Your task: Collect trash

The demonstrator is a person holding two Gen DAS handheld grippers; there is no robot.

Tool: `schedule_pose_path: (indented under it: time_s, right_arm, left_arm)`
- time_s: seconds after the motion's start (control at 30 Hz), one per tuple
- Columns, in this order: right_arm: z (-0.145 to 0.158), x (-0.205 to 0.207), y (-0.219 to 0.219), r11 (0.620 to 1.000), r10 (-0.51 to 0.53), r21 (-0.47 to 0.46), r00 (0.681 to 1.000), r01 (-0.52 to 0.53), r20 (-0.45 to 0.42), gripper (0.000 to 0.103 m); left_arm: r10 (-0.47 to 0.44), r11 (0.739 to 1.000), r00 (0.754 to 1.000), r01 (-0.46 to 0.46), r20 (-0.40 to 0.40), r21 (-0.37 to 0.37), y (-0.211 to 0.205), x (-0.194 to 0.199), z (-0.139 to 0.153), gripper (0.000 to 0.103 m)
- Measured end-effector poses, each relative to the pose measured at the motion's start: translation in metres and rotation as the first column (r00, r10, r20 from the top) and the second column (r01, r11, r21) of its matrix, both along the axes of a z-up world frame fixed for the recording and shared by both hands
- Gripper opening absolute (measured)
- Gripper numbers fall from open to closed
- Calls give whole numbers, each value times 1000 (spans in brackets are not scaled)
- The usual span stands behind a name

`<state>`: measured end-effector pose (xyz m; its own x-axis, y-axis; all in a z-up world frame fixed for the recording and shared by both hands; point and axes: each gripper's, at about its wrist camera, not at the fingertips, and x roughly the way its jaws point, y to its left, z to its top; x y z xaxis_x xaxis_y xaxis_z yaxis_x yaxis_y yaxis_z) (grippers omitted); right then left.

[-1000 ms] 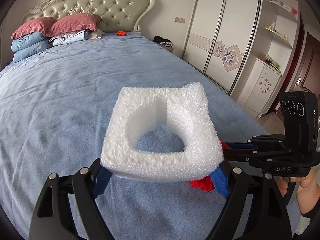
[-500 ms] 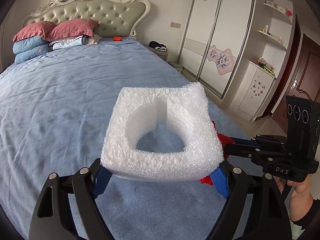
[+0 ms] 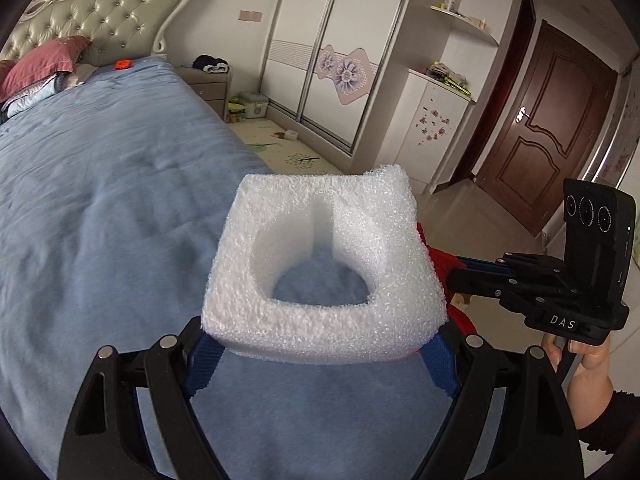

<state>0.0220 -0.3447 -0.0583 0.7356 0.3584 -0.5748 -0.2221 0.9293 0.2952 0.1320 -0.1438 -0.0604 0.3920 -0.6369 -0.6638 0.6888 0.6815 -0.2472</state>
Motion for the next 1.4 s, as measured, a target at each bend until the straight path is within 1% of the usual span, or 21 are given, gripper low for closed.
schedule_pose_path:
  time_s: [0.07, 0.2, 0.3, 0.4, 0.5, 0.6, 0.8, 0.87, 0.9, 0.93, 1.0, 1.07, 1.13, 1.27, 1.4]
  right_arm:
    - [-4, -14, -27, 999, -39, -5, 999, 39, -12, 12]
    - [-10, -40, -76, 991, -133, -30, 991, 132, -23, 12]
    - [-17, -55, -108, 981, -192, -47, 980, 191, -40, 12]
    - [-27, -65, -136, 970, -240, -57, 969, 236, -64, 12]
    - [-40, -70, -157, 961, -275, -64, 957, 270, -94, 12]
    - [-56, -75, -175, 954, -298, -68, 946, 292, -129, 12]
    - [-84, -75, -195, 945, -327, -58, 925, 322, -192, 12]
    - [-92, -72, -203, 942, -333, -33, 918, 334, -216, 17]
    - [-97, -69, -205, 942, -331, -21, 913, 336, -238, 29]
    - [-103, -67, -208, 940, -335, -20, 907, 341, -256, 42]
    - [-109, -67, -210, 930, -364, -48, 894, 364, -261, 49]
    - [-116, -68, -211, 930, -363, -48, 890, 365, -276, 50]
    - [-121, -72, -211, 930, -359, -29, 887, 367, -289, 52]
    - [-123, -78, -209, 930, -361, -39, 883, 366, -300, 52]
    - [-117, -79, -207, 932, -354, -31, 888, 361, -295, 52]
  left_arm:
    - [-41, 999, 999, 41, -22, 4, -30, -5, -8, 83]
    - [-116, 993, 989, 116, -90, -9, -88, -7, -22, 83]
    - [-157, 987, 981, 157, -111, -8, -127, -9, -26, 83]
    - [-188, 981, 974, 191, -124, 18, -164, -13, -33, 83]
    - [-222, 969, 966, 233, -131, 78, -198, -18, -45, 83]
    - [-245, 959, 957, 263, -155, 104, -222, -19, -54, 83]
    - [-270, 944, 938, 303, -216, 135, -248, -14, -70, 83]
    - [-276, 938, 927, 317, -254, 139, -252, -8, -75, 86]
    - [-271, 937, 923, 318, -275, 145, -254, -5, -78, 93]
    - [-260, 938, 921, 312, -289, 151, -255, -2, -81, 96]
    - [-244, 934, 912, 312, -329, 172, -257, 1, -90, 98]
    - [-228, 930, 908, 310, -351, 198, -257, 2, -99, 98]
    - [-228, 921, 894, 326, -385, 212, -258, 2, -107, 98]
    - [-228, 914, 897, 332, -380, 235, -263, -2, -109, 98]
    - [-243, 903, 905, 342, -349, 259, -266, -8, -106, 98]
